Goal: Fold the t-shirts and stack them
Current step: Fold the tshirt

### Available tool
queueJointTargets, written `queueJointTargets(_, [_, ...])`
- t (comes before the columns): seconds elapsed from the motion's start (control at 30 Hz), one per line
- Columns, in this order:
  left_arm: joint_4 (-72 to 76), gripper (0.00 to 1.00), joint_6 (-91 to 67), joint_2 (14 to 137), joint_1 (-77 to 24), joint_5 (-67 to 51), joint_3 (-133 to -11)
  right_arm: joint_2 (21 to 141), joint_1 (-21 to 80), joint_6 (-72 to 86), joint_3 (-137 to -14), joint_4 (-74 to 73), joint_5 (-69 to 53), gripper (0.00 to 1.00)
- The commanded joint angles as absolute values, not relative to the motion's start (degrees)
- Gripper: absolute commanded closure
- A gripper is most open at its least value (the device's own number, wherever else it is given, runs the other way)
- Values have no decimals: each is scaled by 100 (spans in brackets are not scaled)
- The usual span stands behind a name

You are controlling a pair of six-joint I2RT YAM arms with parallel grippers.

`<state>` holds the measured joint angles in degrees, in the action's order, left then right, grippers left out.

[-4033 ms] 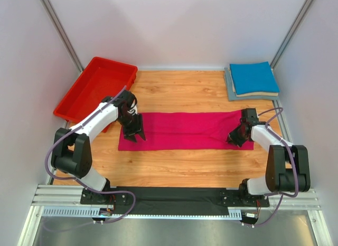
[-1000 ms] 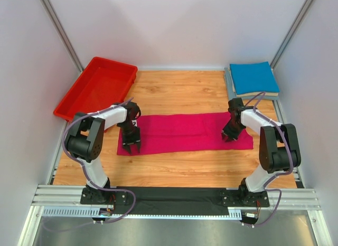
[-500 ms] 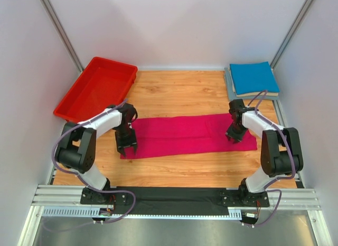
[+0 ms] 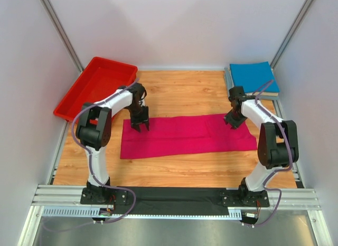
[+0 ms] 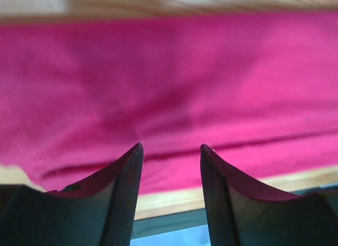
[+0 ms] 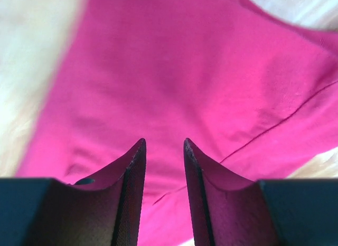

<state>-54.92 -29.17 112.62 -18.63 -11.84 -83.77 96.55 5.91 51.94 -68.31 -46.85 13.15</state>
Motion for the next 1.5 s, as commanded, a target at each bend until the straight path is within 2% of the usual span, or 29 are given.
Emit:
queueJointTargets(0.0, [-5845, 46, -2575, 11671, -1635, -949, -8412, 10045, 563, 5722, -6434, -4184, 1363, 64])
queueJointTargets(0.13, [-5871, 46, -2619, 11567, -1267, -625, -7885, 10528, 685, 5084, -6512, -3666, 1090, 64])
queueJointTargets(0.23, [-5959, 45, -2680, 11374, -1108, -414, -7524, 11003, 895, 4502, -6960, -3945, 1160, 63])
queueJointTargets(0.47, [-5968, 45, -3278, 10400, -1046, -175, -6549, 11609, 1037, 3816, -7733, -3648, 547, 63])
queueJointTargets(0.63, [-6362, 45, -3769, 9897, -1011, -9, -6503, 12672, 1186, 3490, -9531, -4182, 220, 63])
queueJointTargets(0.9, [-6486, 44, -4228, 8491, -870, 387, -6714, 13859, 1292, 3437, -11266, -4175, -807, 61])
queueJointTargets(1.07, [-6022, 46, -3973, 8280, -958, -533, -6584, 14666, 1301, 3358, -12329, -3955, -1598, 59])
queueJointTargets(1.2, [-5275, 47, -3832, 8148, -1422, -1290, -6100, 15203, 1222, 3252, -13426, -3727, -2065, 57])
queueJointTargets(1.33, [-4511, 47, -3797, 8323, -2011, -2090, -5793, 15512, 1046, 3278, -13947, -3358, -2600, 55])
queueJointTargets(1.47, [-4342, 48, -3692, 8788, -2530, -2215, -5809, 14900, 941, 3217, -13476, -3340, -2821, 54])
